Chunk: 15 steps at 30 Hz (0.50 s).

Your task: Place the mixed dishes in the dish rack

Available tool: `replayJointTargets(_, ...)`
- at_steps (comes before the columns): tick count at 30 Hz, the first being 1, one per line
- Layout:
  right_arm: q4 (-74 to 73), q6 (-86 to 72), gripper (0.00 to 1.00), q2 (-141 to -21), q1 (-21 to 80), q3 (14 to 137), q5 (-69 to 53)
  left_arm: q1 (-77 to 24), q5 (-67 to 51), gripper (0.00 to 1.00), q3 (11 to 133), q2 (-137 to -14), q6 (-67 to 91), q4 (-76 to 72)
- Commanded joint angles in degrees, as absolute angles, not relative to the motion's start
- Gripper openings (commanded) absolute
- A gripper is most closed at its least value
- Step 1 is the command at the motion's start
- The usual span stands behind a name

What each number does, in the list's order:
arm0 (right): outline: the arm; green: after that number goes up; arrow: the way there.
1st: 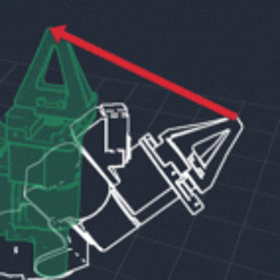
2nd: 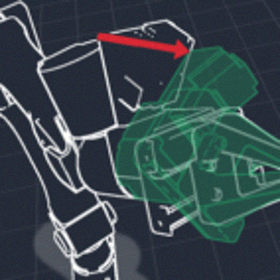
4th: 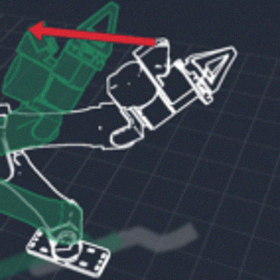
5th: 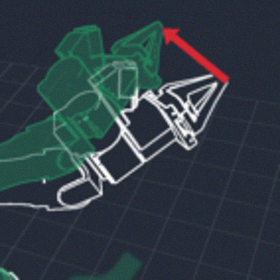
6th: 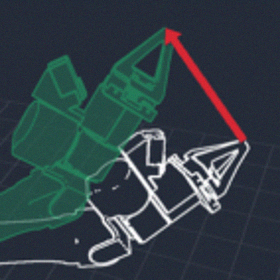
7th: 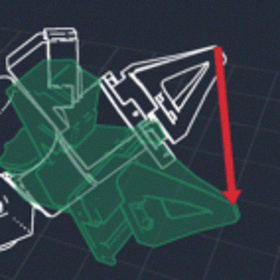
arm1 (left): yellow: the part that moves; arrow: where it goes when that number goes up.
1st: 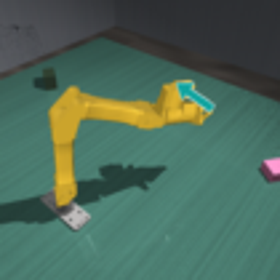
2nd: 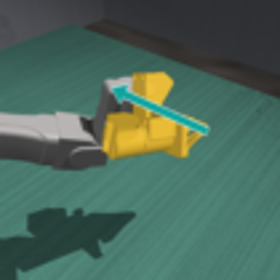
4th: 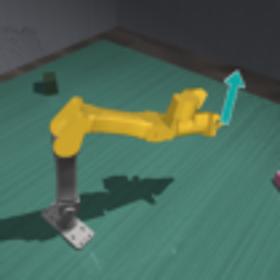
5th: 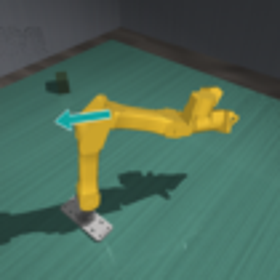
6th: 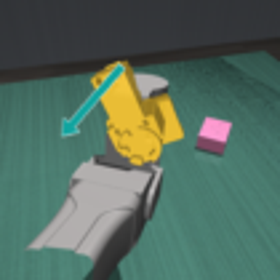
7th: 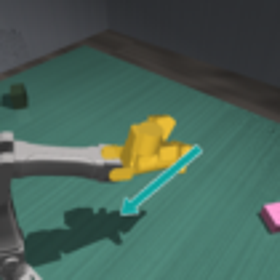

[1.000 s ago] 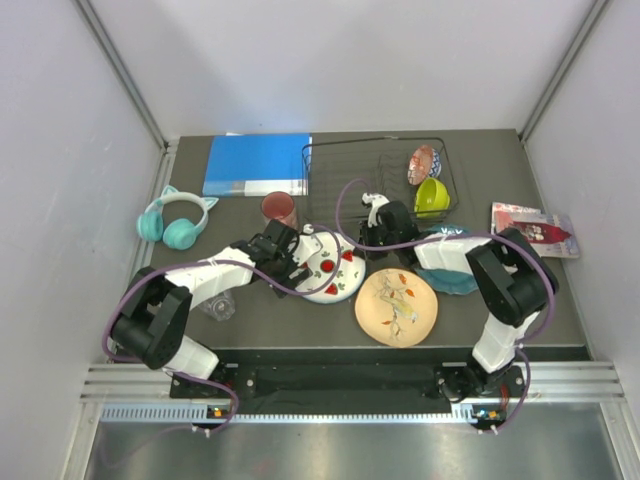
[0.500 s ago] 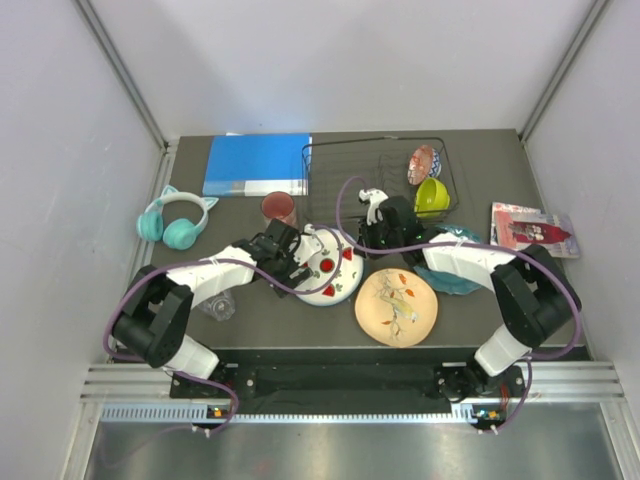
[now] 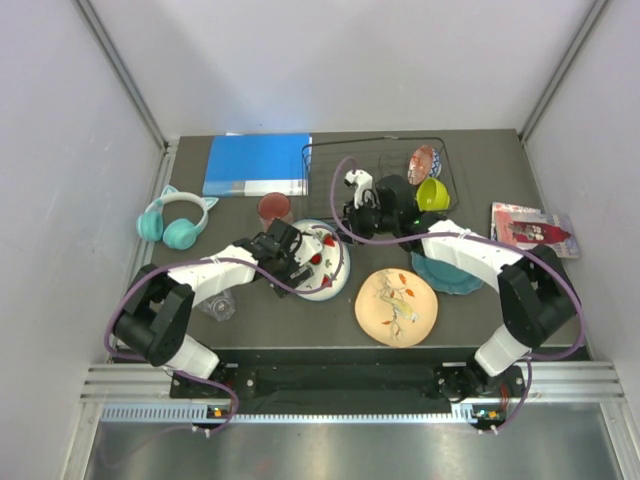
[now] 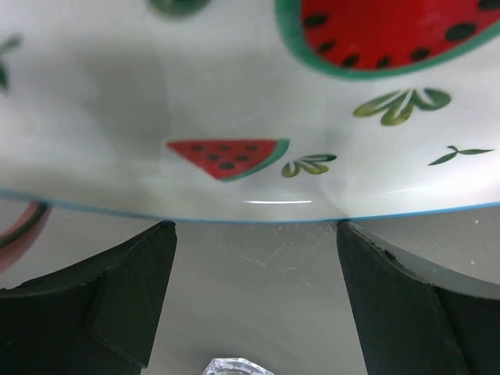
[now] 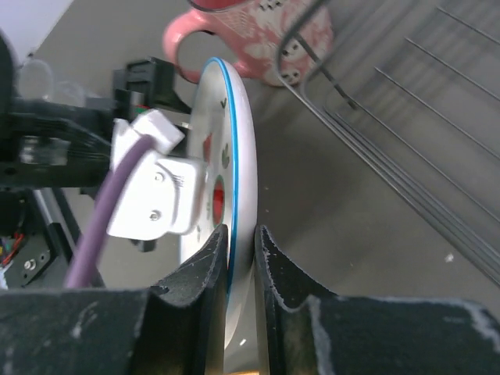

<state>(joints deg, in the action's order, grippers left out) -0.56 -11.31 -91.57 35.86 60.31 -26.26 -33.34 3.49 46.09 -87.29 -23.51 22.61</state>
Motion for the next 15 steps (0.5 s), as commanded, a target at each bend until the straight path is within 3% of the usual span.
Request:
replayJointTargets(1, -9.5, -11.2, 0.13, -93.5, 42.1, 59.6, -44.3, -35.2, -1.1, 0.89, 44.1, -93.4, -19.9, 9.4)
replayJointTargets(15, -22.2, -4.5, 0.31, -98.0, 42.6, 67.5, -44.6, -35.1, -0.5, 0.88, 42.9, -92.3, -20.0, 8.4)
